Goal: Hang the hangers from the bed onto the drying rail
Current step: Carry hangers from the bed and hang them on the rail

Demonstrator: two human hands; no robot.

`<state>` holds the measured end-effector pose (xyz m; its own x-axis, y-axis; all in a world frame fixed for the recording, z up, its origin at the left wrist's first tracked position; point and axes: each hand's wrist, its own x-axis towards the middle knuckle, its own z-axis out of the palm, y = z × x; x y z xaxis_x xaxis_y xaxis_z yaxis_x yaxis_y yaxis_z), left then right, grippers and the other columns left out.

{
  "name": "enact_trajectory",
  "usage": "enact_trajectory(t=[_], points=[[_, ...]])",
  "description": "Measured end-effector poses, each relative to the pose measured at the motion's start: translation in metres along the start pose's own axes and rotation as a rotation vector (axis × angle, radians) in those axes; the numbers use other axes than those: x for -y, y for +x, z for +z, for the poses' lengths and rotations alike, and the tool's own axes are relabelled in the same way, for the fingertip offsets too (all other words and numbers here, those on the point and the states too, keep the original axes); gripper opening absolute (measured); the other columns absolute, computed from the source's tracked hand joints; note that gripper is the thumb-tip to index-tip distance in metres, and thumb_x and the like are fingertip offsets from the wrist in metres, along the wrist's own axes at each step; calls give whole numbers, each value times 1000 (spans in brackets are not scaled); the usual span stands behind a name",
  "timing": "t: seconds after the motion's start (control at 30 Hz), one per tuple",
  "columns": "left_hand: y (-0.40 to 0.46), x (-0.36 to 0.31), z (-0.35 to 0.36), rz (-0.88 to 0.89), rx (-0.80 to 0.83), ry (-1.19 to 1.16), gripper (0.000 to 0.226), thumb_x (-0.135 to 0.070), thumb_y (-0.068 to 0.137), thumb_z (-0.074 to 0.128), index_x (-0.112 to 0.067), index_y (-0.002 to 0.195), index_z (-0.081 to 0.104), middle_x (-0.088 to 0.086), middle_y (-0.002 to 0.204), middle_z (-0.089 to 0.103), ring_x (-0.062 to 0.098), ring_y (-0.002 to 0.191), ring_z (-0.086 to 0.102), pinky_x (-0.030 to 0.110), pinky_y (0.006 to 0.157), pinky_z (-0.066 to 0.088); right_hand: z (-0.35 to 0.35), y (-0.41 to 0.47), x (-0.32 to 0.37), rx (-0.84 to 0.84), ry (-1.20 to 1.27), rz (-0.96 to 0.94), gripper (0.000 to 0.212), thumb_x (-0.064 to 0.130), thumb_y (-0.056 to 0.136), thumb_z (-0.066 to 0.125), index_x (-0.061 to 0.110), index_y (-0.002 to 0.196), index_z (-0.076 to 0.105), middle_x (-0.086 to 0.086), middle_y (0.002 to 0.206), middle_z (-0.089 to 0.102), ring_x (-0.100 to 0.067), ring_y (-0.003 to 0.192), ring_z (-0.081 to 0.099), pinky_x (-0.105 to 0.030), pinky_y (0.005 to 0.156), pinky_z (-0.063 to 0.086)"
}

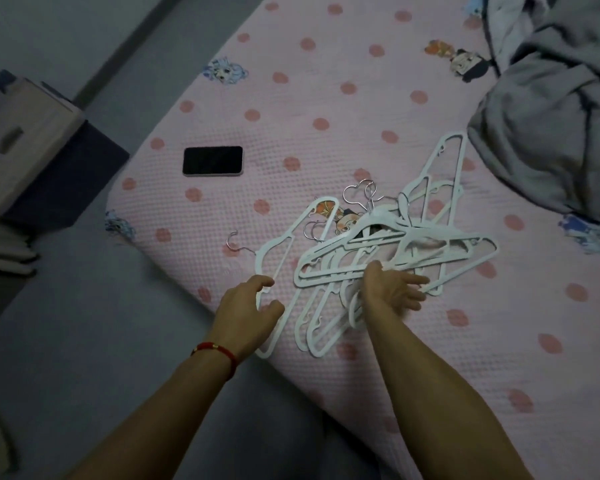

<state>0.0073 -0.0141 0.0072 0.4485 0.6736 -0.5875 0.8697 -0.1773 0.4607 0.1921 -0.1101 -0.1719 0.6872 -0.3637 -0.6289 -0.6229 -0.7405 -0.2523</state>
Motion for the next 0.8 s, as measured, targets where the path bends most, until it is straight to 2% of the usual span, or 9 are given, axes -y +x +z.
enact_trajectory(t=[0.1, 0.17, 0.23, 0.3, 0.43, 0.5, 0.6, 0.7, 0.8], points=[[-13, -4, -7, 41, -28, -22, 42, -23, 89, 62, -21, 130, 58, -2, 134, 59, 13, 122, 52, 23, 98, 38, -59, -45, -15, 39, 131, -193, 97, 44, 83, 58, 9, 156, 4, -28, 150, 26, -45, 126, 32, -53, 99, 41], [-22, -8, -15, 66, -68, -36, 43, -23, 88, 63, -20, 130, 59, -3, 135, 58, 14, 124, 51, 23, 100, 36, -92, -70, -28, 261, 177, -397, 83, 33, 90, 57, 20, 157, 9, -21, 144, 41, -40, 123, 45, -48, 95, 43], [-30, -12, -27, 91, -120, -56, 44, -22, 88, 63, -19, 132, 58, -2, 137, 56, 15, 126, 50, 23, 103, 34, -123, -94, -37, 550, 142, -586, 69, 21, 95, 55, 31, 155, 21, -9, 123, 58, -24, 96, 62, -46, 83, 52], [-37, -9, -42, 146, -169, -59, 52, -24, 90, 62, -16, 140, 50, -1, 143, 50, 17, 133, 44, 24, 108, 30, -149, -117, -33, 837, 41, -759, 62, 14, 94, 55, 41, 146, 35, -5, 120, 61, -17, 85, 65, -49, 79, 58], [-68, 19, -87, 282, -203, 118, 91, -54, 88, 58, -22, 156, 6, -6, 162, 2, 16, 150, 1, 36, 122, 7, -180, -176, -5, 1322, -267, -910, 64, 22, 78, 59, 41, 138, 48, -4, 131, 61, -24, 107, 66, -44, 82, 60], [-96, 38, -115, 353, -276, 193, 85, -68, 85, 45, -30, 154, 12, -4, 163, 11, 16, 150, 5, 42, 122, 8, -183, -210, 9, 1480, -421, -998, 70, 19, 73, 60, 38, 139, 49, -1, 134, 61, -23, 113, 65, -42, 84, 59], [-156, 79, -158, 388, -413, 127, 47, -58, 90, 40, -28, 120, 57, -4, 120, 60, 12, 116, 49, 46, 106, 35, -169, -268, 16, 1578, -677, -1167, 61, 4, 82, 59, 33, 135, 55, -6, 129, 64, -27, 114, 65, -48, 90, 58], [-226, 138, -184, 310, -516, 141, 34, -51, 95, 40, -24, 93, 62, -7, 82, 61, 11, 80, 54, 43, 76, 46, -148, -338, 17, 1489, -937, -1607, 49, 26, 85, 67, 33, 133, 56, 3, 125, 66, -16, 114, 63, -48, 98, 53], [-303, 198, -187, 127, -689, 117, 41, -57, 95, 36, -23, 89, 59, -6, 74, 59, 14, 70, 57, 44, 63, 47, -147, -442, 5, 1485, -771, -1897, 68, 48, 85, 75, 35, 145, 46, 15, 140, 57, 0, 125, 56, -37, 107, 48]])
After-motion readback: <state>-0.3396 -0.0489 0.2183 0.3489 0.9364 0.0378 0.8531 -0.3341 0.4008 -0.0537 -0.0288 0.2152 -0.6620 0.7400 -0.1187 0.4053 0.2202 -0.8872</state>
